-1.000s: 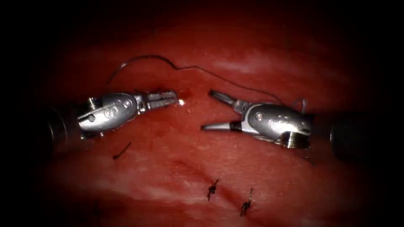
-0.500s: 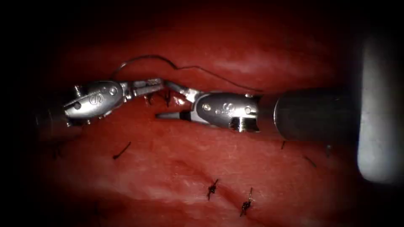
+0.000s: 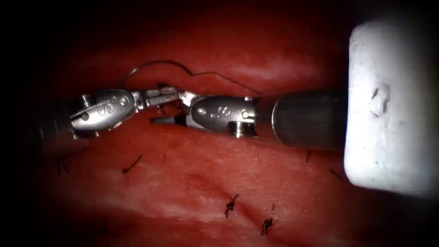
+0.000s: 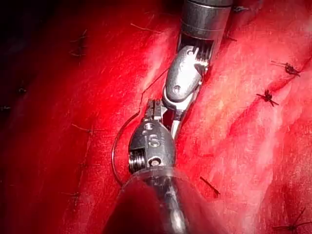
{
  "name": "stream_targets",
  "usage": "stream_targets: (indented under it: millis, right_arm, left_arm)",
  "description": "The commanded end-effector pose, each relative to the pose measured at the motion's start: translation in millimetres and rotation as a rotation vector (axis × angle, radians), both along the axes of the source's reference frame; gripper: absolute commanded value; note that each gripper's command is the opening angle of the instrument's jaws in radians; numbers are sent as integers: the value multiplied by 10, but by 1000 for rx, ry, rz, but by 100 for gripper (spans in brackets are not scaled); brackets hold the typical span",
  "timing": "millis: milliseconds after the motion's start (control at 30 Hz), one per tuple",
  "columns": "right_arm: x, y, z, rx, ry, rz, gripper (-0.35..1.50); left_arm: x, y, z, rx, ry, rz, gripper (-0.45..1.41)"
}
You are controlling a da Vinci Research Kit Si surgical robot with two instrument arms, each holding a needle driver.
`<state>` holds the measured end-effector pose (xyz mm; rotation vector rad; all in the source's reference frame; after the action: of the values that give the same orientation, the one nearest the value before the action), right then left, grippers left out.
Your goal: Wound Closure
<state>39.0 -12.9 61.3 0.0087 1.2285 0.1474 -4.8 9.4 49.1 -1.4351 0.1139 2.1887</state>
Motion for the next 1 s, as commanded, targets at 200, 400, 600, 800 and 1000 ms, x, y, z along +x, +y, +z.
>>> stream_targets:
  millis: [200, 400, 600, 800, 1000]
  right_arm:
    - [16, -4, 8, 2, -1, 4, 88]
    - [21, -3, 8, 8, -2, 9, 86]
    - [26, -5, 6, 61, 9, 35, 49]
    - [31, -10, 4, 61, 13, 64, -35]
    - [19, -13, 0, 40, -23, 79, -35]
  left_arm:
    - [-7, -2, 4, 0, 4, -3, -45]
    - [-8, -2, 4, 0, 4, -3, -45]
    - [-8, -3, 3, 0, 5, -4, -45]
    - [-9, -5, 0, 0, 0, -1, -45]
    - [-2, -8, -10, -7, 0, 10, -45]
